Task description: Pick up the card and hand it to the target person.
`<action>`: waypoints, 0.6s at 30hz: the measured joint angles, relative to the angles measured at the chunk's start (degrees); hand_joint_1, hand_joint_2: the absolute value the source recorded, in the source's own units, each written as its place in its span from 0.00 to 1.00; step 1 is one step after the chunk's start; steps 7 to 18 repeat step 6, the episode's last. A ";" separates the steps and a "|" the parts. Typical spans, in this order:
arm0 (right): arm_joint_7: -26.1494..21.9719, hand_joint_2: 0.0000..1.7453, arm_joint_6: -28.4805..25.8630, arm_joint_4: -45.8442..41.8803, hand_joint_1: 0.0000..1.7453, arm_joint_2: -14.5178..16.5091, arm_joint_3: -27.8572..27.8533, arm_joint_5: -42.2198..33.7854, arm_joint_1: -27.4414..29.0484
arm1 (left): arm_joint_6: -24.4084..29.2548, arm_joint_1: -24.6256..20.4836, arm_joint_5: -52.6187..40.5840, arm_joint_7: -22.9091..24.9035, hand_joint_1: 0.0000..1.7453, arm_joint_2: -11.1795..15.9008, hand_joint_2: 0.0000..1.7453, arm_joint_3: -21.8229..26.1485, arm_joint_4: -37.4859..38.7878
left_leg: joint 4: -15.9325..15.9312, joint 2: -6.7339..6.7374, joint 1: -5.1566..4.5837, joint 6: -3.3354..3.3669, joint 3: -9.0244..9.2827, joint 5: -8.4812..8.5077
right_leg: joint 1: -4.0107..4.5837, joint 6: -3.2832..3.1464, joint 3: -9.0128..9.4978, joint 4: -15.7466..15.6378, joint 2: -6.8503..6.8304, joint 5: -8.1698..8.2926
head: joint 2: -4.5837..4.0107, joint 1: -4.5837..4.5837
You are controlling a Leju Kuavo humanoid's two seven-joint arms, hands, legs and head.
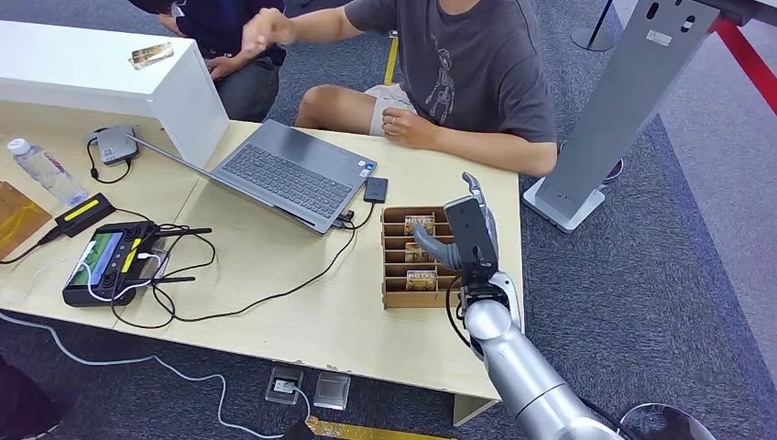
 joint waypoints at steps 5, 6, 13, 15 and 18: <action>-1.35 1.00 -0.92 -4.08 0.00 -0.79 -0.09 -4.84 5.57 | 0.28 0.03 0.49 0.00 0.00 -0.01 0.00 0.25 0.00 | 0.00 0.00 0.00 0.00 -0.01 0.00 | 0.00 0.00 0.00 -0.01 0.00 0.00 | 0.00 0.02; -1.37 1.00 -1.01 -4.43 0.00 -0.89 -0.09 -5.04 6.01 | 0.30 0.03 0.51 0.00 0.00 -0.01 0.00 0.27 0.00 | 0.00 0.00 0.00 0.00 -0.01 0.00 | 0.00 0.00 0.00 -0.01 0.00 0.00 | 0.00 0.01; -1.37 1.00 -1.01 -4.43 0.00 -0.89 -0.09 -5.04 6.01 | 0.30 0.03 0.51 0.00 0.00 -0.01 0.00 0.27 0.00 | 0.00 0.00 0.00 0.00 -0.01 0.00 | 0.00 0.00 0.00 -0.01 0.00 0.00 | 0.00 0.01; -1.37 1.00 -1.01 -4.43 0.00 -0.89 -0.09 -5.04 6.01 | 0.30 0.03 0.51 0.00 0.00 -0.01 0.00 0.27 0.00 | 0.00 0.00 0.00 0.00 -0.01 0.00 | 0.00 0.00 0.00 -0.01 0.00 0.00 | 0.00 0.01; -1.37 1.00 -1.01 -4.43 0.00 -0.89 -0.09 -5.04 6.01 | 0.30 0.03 0.51 0.00 0.00 -0.01 0.00 0.27 0.00 | 0.00 0.00 0.00 0.00 -0.01 0.00 | 0.00 0.00 0.00 -0.01 0.00 0.00 | 0.00 0.01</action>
